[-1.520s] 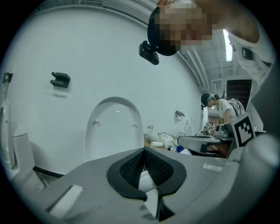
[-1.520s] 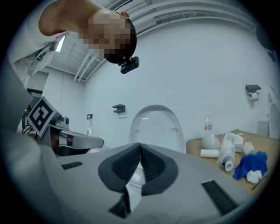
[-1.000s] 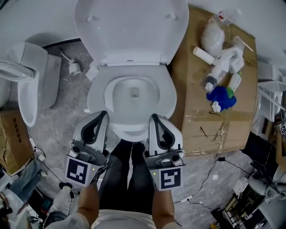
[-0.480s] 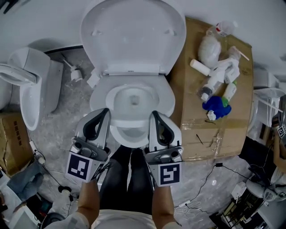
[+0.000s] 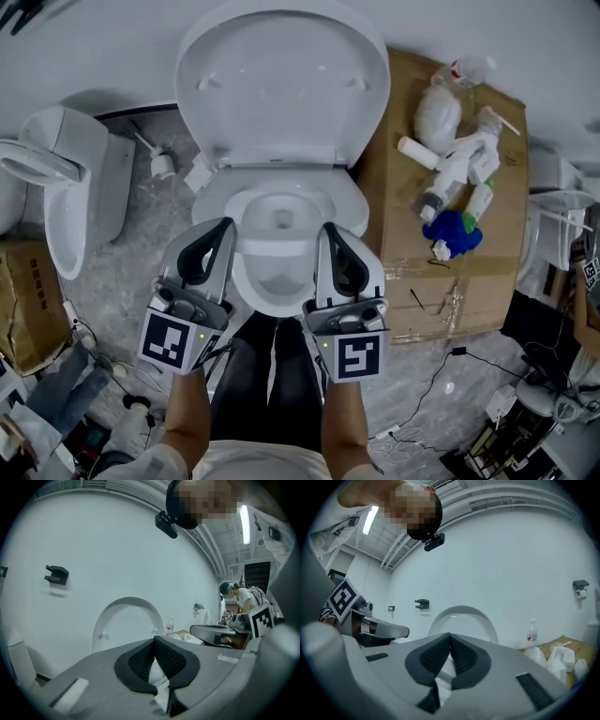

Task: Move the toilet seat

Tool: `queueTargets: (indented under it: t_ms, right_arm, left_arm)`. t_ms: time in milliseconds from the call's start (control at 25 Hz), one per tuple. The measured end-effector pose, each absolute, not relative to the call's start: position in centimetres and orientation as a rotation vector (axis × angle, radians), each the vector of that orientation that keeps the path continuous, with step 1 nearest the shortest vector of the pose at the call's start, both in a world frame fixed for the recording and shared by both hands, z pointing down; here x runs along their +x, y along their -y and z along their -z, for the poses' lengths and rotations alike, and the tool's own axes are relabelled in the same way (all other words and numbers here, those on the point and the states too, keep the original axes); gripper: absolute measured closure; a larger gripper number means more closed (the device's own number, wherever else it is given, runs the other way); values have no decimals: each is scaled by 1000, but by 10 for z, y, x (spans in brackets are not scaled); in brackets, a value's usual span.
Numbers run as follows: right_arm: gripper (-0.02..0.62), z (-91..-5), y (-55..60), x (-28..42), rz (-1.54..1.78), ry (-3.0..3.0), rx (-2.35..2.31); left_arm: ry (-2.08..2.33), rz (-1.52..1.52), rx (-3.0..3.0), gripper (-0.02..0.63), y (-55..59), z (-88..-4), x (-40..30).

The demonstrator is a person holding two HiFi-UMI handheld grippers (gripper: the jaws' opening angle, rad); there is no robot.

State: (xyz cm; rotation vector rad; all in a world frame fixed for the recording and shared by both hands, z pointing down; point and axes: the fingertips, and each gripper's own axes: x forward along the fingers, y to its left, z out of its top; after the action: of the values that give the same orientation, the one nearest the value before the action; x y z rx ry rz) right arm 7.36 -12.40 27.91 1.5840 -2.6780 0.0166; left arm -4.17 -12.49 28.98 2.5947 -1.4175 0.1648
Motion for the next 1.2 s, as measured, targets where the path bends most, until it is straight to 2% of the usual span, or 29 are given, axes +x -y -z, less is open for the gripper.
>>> queueTargets:
  t_ms: [1200]
  right_arm:
    - [595,-263,218,66,65,2719,1533]
  left_arm:
    - [1480,-127,2653,617,216,-270,-48]
